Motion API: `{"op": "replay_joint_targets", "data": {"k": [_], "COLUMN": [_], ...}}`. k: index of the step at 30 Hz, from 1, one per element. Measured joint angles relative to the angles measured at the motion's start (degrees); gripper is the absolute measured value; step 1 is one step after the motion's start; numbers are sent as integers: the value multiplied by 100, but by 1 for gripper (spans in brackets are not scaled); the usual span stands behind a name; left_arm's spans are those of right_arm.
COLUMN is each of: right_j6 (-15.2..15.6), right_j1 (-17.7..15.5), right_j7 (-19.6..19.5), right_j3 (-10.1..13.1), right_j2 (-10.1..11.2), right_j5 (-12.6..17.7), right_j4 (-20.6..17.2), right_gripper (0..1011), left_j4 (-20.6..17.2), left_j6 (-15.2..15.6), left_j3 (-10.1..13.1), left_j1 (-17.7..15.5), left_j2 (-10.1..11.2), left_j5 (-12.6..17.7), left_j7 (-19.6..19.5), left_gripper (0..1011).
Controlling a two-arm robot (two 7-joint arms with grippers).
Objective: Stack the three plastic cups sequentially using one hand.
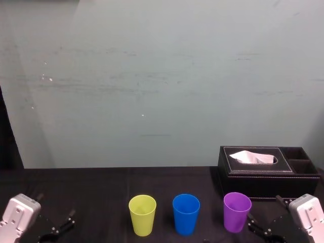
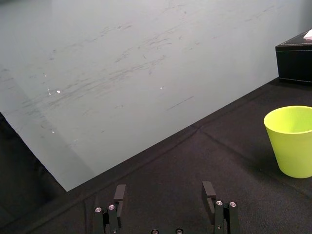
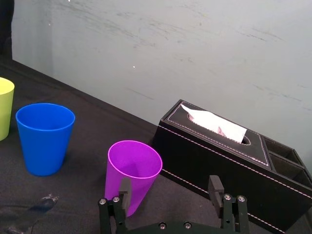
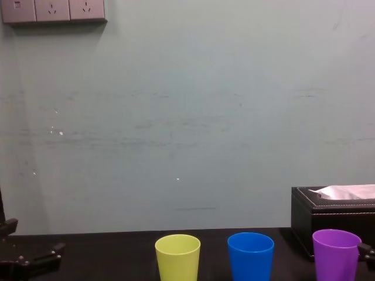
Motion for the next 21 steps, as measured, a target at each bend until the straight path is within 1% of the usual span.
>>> {"op": "replay_joint_targets", "data": {"k": [16,21], "right_j6": [0,-1], "right_j1": [0,-71], "right_j7": [0,51], "right_j3": [0,60], "right_j2": [0,-32], "right_j5": [0,27], "right_j4": [0,-7], "right_gripper": [1003,1003], "left_j4": [0,0], "left_j6": [0,0], "left_j3": [0,0], "left_j1": [0,0], "left_j2": [0,0], "left_j5": [0,0], "left_j7": [0,0], "left_gripper": [1000,1000]}}
